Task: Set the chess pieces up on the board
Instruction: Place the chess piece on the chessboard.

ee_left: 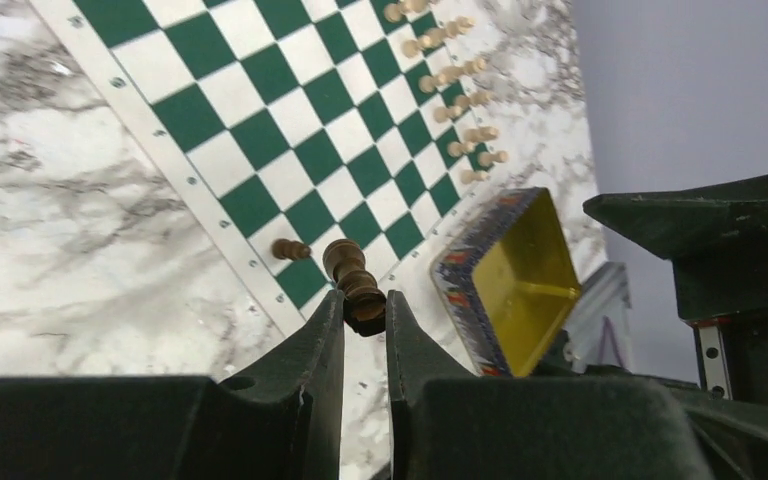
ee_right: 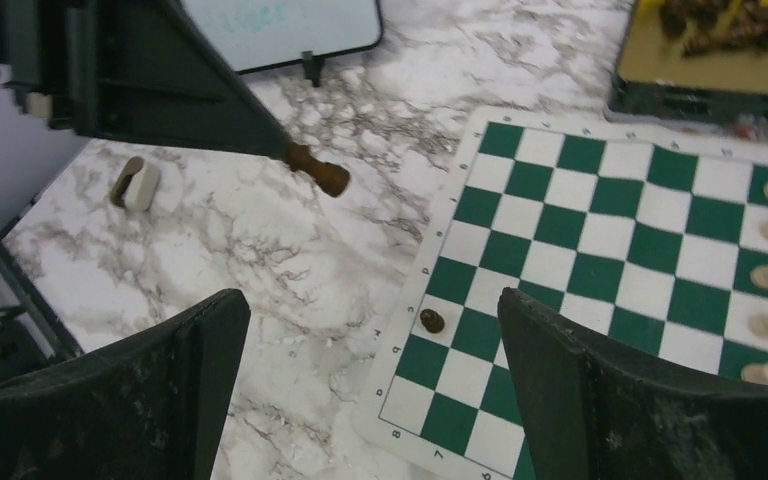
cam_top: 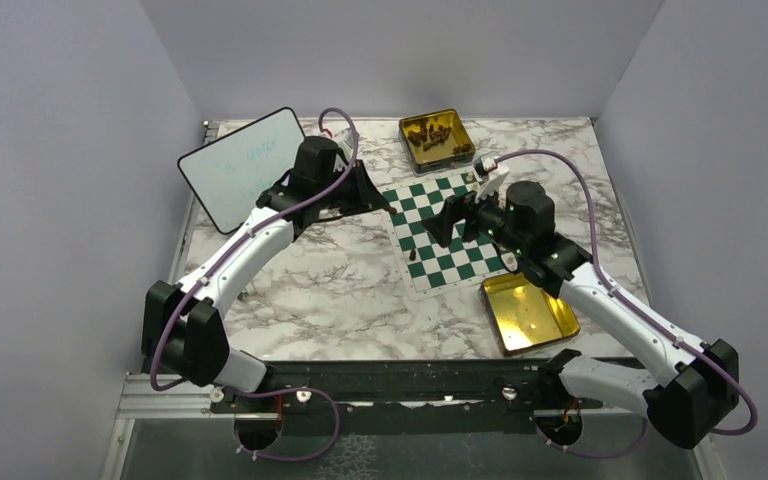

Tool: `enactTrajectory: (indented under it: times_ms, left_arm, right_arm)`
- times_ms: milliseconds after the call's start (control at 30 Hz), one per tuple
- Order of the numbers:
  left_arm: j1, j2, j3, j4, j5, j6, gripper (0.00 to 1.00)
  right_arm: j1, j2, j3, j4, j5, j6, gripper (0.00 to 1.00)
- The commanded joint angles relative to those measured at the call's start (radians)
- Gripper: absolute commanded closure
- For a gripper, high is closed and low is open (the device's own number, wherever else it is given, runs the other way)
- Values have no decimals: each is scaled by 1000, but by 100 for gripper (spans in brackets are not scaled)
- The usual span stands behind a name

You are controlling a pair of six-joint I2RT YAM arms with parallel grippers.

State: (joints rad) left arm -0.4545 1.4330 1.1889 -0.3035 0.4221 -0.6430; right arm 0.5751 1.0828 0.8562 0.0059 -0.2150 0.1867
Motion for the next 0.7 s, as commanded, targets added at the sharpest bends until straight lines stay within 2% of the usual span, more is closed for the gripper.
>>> enactTrajectory:
  times_ms: [0, 100, 200, 433, 667]
  left_arm:
    - [-32, 39, 91, -95, -210, 135, 100]
    - [-60, 97, 156, -155, -298, 185, 100]
    - [-75, 164, 213, -191, -326, 194, 100]
    - [-126, 300, 302, -241, -370, 186, 100]
    - [-165, 423, 366, -258, -371, 169, 100]
  right_arm:
    - [5, 35, 64, -242, 256, 146, 0]
    - [4, 73, 70, -310, 344, 166, 0]
    - [-6, 117, 63, -361, 408, 172, 0]
    - [-28, 154, 10, -368, 423, 179, 0]
    - [-34, 115, -14, -377, 452, 153, 0]
